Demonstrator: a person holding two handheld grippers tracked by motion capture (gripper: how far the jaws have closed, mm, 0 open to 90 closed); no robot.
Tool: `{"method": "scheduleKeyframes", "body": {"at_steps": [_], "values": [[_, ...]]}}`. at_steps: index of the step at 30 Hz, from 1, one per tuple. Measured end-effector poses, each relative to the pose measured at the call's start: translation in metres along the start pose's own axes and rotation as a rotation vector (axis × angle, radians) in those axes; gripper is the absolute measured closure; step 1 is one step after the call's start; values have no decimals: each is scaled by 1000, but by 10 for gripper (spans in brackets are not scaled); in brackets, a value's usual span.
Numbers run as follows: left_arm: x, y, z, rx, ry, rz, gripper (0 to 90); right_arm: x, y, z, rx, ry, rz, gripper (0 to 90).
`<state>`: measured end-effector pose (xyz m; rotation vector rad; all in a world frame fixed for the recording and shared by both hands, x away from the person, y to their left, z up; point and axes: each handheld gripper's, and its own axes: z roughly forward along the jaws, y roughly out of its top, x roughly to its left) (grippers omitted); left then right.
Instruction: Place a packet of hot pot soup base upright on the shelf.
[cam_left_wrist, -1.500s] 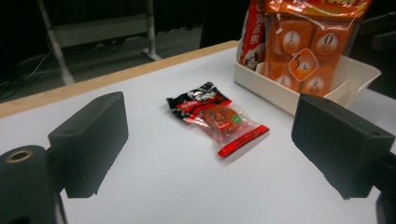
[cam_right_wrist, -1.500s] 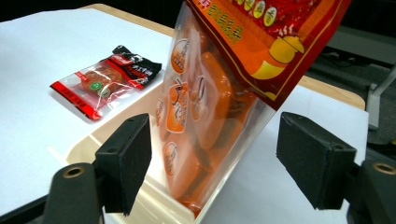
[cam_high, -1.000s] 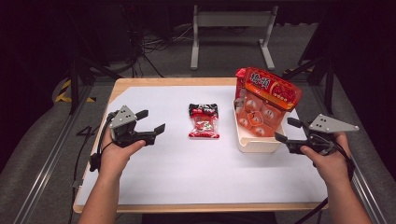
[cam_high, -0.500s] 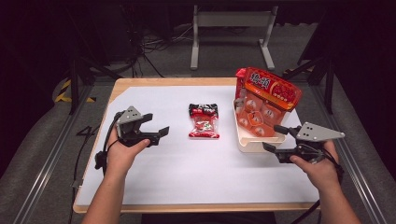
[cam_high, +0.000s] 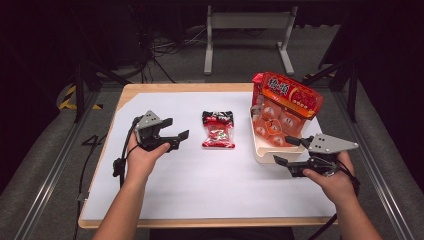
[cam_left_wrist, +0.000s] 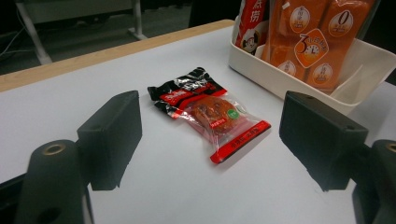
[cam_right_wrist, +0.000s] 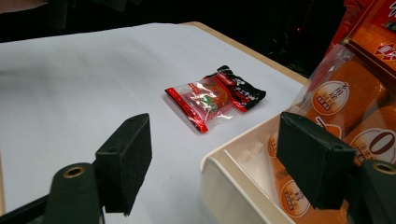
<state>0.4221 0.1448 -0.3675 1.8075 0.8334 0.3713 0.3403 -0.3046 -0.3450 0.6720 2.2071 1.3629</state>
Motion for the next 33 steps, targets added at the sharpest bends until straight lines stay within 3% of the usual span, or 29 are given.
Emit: {"method": "scheduleKeyframes", "body": {"at_steps": [5, 9, 15, 25, 33], "values": [[-1, 0, 17, 12, -11, 6, 259, -1, 0, 0, -4, 1, -4, 273], [2, -2, 37, 42, -29, -14, 270, -1, 0, 1, -3, -1, -5, 273], [0, -5, 55, 64, -42, -24, 291, -1, -1, 1, -1, -4, -1, 272], [1, -13, 80, 114, -54, -54, 355, 3, -4, 3, 11, 5, -4, 272], [-3, -22, 97, 182, -63, -46, 441, 3, -4, 6, 12, 13, -5, 272]]}}
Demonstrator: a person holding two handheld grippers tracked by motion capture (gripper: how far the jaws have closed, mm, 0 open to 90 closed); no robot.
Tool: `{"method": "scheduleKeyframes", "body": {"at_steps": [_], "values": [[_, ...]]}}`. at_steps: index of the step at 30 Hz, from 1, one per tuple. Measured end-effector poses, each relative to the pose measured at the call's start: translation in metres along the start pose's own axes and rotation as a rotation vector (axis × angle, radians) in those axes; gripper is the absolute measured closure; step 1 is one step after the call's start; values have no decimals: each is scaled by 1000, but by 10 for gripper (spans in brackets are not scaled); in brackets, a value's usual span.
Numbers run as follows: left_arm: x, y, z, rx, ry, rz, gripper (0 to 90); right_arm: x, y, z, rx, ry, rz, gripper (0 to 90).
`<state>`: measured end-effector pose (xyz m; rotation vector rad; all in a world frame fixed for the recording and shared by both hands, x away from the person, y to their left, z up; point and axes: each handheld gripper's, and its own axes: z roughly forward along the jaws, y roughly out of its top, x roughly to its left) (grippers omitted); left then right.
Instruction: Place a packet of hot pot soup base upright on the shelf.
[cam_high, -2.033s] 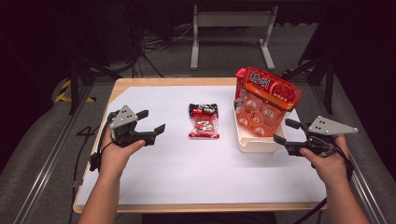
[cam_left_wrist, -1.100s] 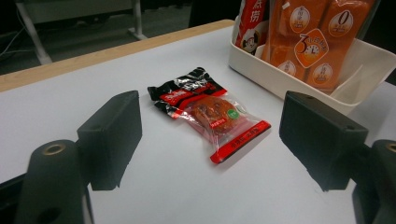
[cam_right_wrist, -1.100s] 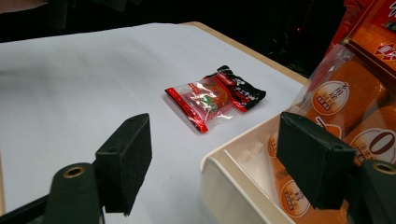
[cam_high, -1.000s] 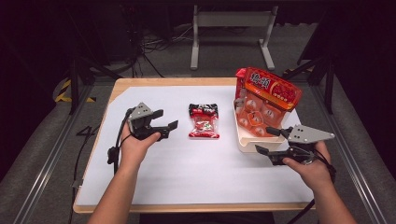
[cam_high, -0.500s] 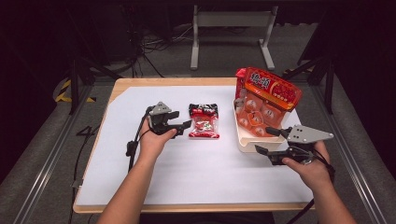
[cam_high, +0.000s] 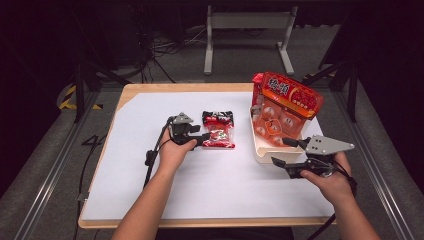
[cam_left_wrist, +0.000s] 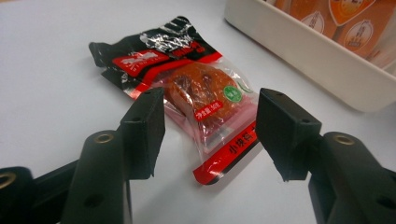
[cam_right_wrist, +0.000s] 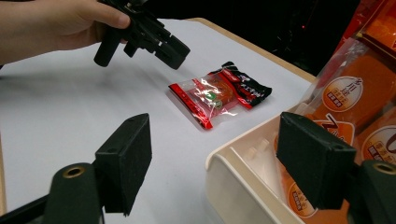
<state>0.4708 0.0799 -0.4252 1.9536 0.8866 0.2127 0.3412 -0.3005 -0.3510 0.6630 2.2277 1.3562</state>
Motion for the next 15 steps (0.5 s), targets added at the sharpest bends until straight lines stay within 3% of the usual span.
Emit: {"method": "scheduleKeyframes", "body": {"at_steps": [15], "values": [[2, -9, 26, 39, 25, -35, 447, 1, -2, 5, 7, 29, -1, 267]]}}
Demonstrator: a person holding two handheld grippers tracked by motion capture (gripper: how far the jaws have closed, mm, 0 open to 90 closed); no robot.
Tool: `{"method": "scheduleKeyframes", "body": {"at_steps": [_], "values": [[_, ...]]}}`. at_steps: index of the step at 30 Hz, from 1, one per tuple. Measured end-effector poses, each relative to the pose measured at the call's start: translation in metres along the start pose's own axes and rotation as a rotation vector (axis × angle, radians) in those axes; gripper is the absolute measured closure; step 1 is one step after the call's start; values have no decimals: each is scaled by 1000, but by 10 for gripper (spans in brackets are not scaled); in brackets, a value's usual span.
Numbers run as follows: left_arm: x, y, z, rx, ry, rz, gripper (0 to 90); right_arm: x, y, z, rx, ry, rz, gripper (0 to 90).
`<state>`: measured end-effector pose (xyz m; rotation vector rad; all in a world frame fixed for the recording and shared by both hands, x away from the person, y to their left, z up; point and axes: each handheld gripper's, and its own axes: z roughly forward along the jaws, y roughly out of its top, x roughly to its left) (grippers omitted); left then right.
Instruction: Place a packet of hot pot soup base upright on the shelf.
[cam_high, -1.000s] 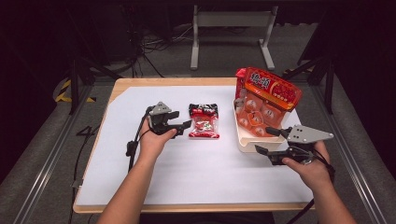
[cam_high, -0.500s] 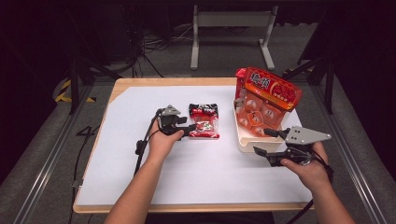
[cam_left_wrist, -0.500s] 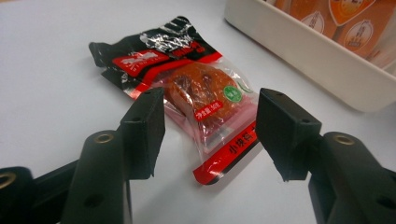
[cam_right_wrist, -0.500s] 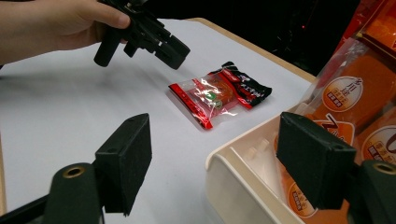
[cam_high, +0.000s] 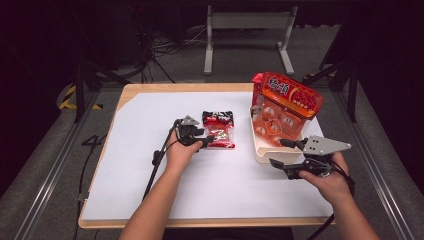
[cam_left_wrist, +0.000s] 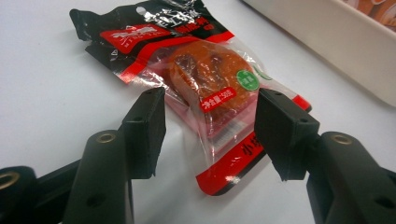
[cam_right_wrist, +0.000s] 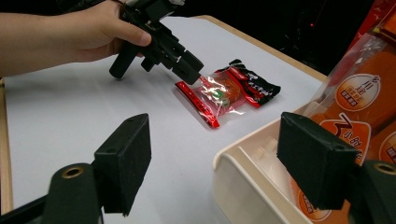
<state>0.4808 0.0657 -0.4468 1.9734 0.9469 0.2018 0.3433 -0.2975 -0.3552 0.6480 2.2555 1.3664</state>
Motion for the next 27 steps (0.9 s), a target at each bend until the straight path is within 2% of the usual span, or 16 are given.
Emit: {"method": "scheduleKeyframes", "body": {"at_steps": [5, 13, 16, 17, 19, 23, 25, 27], "values": [[2, -2, 4, 14, 9, -11, 477, 1, 0, 2, 5, 7, -1, 265], [-1, -2, 7, 55, -5, 12, 581, 1, -2, 4, 4, 18, 5, 263], [-3, -3, 9, 85, -14, 6, 580, 1, -2, 5, 7, 19, 2, 261], [-4, -3, 9, 94, -8, 19, 565, 2, -2, 5, 8, 21, 3, 261], [-6, -2, 10, 96, 1, 38, 556, 2, -2, 6, 10, 22, 3, 259], [-6, -2, 10, 99, 10, 35, 566, 2, -3, 7, 17, 23, 0, 259], [-7, -2, 10, 96, 20, 34, 604, 3, -3, 8, 18, 23, -2, 259], [-6, -3, 10, 93, 5, 17, 682, 3, -3, 8, 20, 22, -4, 259]]}}
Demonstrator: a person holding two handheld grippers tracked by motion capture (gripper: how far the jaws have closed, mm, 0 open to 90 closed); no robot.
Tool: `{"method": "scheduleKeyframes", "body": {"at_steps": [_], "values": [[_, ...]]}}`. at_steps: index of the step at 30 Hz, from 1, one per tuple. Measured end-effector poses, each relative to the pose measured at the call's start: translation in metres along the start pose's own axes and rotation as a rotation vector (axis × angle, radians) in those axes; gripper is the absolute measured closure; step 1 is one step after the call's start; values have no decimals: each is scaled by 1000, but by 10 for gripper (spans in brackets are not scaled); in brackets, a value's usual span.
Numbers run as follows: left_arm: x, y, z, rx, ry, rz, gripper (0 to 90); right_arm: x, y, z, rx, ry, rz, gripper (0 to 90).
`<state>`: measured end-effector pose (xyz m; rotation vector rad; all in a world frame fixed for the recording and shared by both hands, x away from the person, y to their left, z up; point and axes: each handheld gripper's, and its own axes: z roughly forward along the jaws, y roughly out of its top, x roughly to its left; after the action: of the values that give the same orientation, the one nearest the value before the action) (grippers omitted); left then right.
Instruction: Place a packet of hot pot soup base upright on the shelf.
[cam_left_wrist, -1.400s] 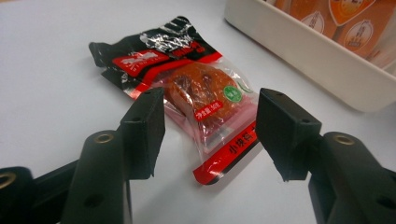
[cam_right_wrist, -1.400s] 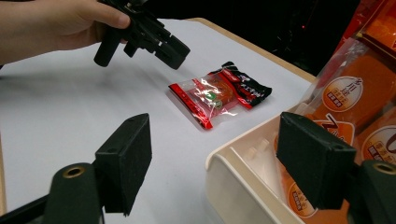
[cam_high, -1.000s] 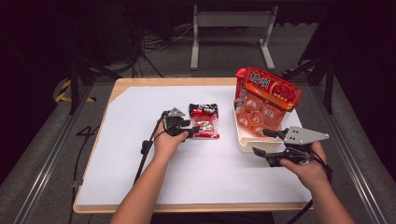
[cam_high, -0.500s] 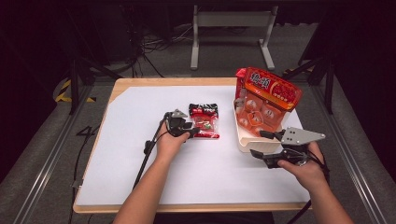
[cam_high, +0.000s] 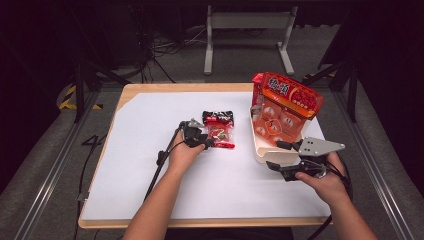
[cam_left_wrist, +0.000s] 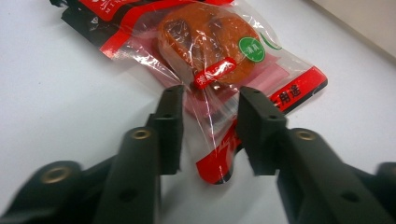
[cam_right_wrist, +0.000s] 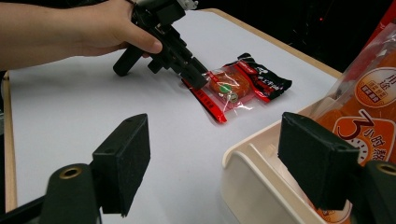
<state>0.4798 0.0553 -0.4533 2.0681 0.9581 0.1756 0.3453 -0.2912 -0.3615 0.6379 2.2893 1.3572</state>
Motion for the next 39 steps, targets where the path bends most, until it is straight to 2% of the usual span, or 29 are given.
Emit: {"method": "scheduleKeyframes", "body": {"at_steps": [2, 5, 8, 11, 19, 22, 29, 30, 34, 36, 38, 39], "values": [[1, -1, 0, 8, -16, -13, 760, 0, 0, 0, 0, 1, 1, 259], [-1, -1, 0, 6, -3, 1, 834, 0, 0, 0, -2, 1, -2, 258], [-2, -1, -1, -3, 4, -8, 865, 0, 0, 0, -1, 1, 0, 258], [-5, -2, -2, -14, 22, 6, 894, -1, -1, 1, 2, -1, 2, 259], [-8, -6, -10, -74, 56, 23, 900, -2, -3, 2, 5, -3, 9, 261], [-10, -6, -18, -92, 61, 46, 900, -2, -2, 3, 7, -4, 10, 264], [-17, -6, -39, -152, 43, 76, 900, -2, -2, 7, 18, -14, 21, 270], [-19, -6, -44, -160, 44, 92, 900, -3, -2, 7, 19, -18, 23, 272], [-29, -6, -60, -200, 28, 136, 900, -5, 2, 8, 8, -23, 59, 281], [-35, -6, -69, -220, 25, 158, 900, -5, 4, 8, 3, -23, 78, 303], [-44, -6, -79, -246, 5, 175, 900, -6, 7, 10, 1, -24, 100, 336], [-47, -6, -83, -251, -4, 197, 900, -6, 8, 10, -4, -20, 117, 360]]}}
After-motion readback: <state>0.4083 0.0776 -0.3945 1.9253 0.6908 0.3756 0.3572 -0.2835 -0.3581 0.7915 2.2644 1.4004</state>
